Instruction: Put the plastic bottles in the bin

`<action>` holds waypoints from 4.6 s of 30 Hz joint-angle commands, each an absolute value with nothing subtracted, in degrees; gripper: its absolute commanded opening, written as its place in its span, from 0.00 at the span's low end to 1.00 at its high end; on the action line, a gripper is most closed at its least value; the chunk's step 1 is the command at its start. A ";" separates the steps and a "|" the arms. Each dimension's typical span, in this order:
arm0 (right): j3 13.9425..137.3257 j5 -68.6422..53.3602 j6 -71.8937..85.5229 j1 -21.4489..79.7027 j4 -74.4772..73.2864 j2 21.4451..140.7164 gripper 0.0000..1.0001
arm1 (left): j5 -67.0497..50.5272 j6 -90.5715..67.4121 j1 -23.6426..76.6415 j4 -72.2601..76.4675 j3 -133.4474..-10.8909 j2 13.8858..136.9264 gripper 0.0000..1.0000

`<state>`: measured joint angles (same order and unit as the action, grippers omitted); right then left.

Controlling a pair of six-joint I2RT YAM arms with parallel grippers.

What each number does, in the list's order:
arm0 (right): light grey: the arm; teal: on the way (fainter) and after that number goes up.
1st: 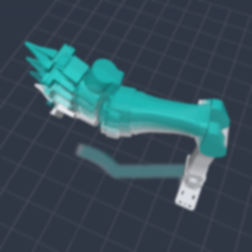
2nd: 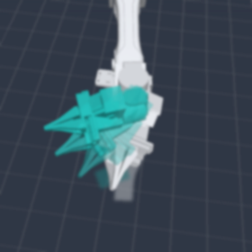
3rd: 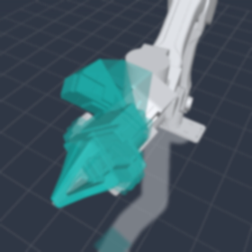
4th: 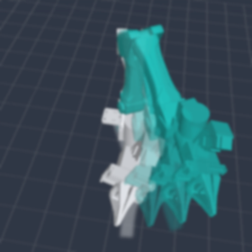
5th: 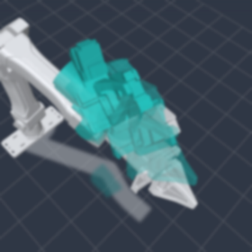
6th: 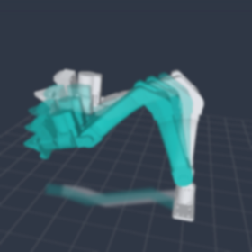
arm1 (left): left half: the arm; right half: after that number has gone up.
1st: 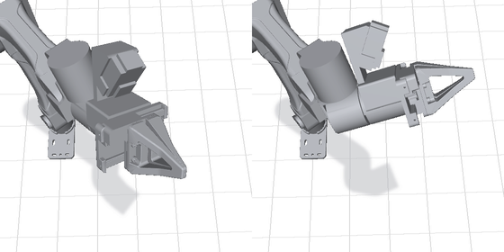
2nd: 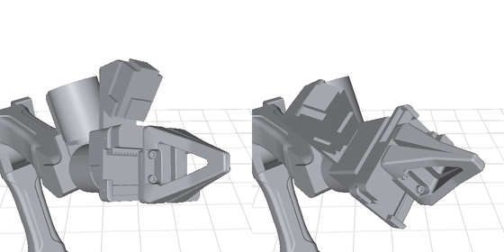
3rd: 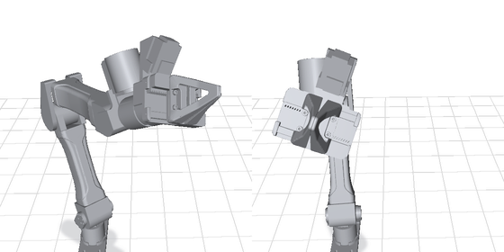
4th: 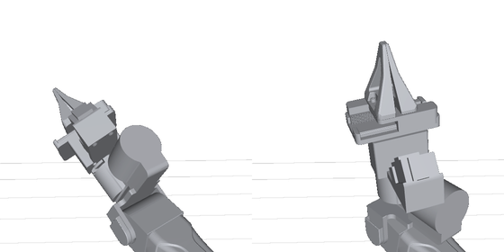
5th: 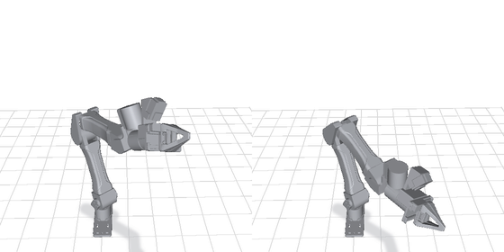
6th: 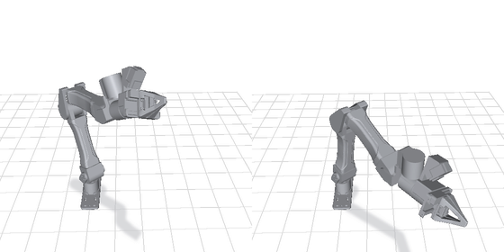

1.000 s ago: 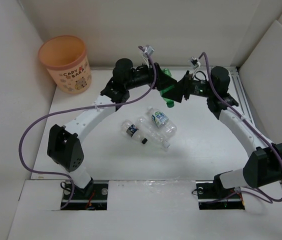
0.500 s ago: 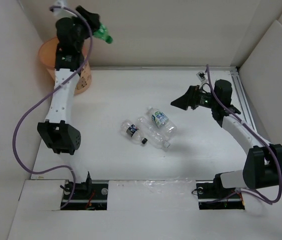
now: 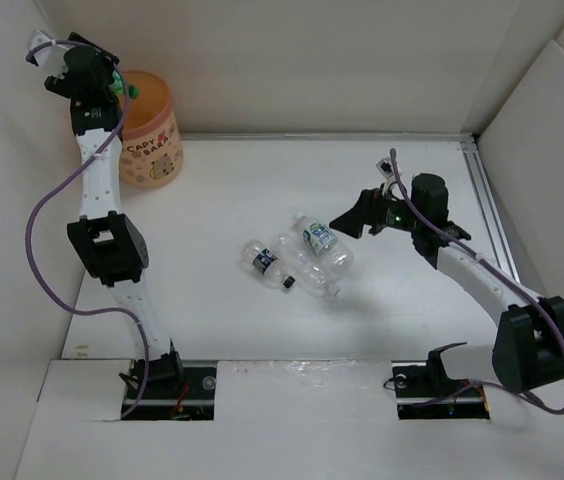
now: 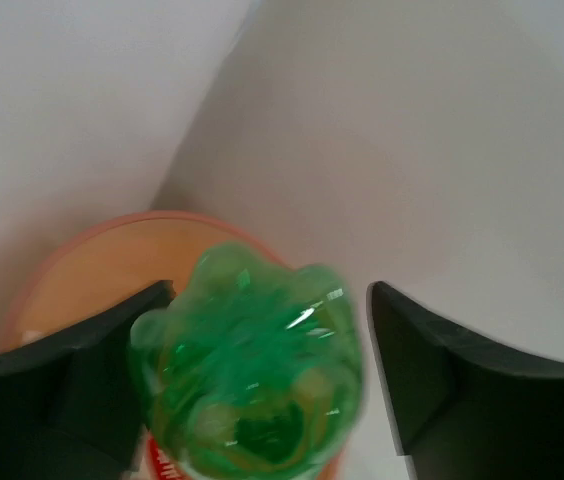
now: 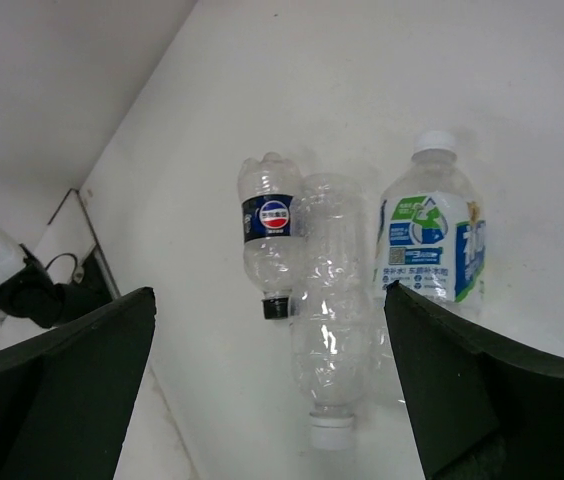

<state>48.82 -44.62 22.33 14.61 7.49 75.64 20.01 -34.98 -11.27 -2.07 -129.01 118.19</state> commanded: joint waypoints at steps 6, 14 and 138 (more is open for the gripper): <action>52.29 -22.51 13.02 19.76 -6.20 73.47 1.00 | 15.67 -36.66 -15.29 -3.43 -136.22 121.20 1.00; 55.99 -12.14 11.43 29.00 -11.34 82.08 1.00 | -12.01 -32.07 -15.91 -0.27 -134.57 113.83 1.00; 52.03 12.46 30.39 38.58 -19.16 68.55 1.00 | 15.14 -31.38 -9.93 -14.57 -134.13 111.82 1.00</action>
<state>49.04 1.08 23.16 35.55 -17.02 66.70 18.33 -34.20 -10.66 -12.47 -132.38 120.99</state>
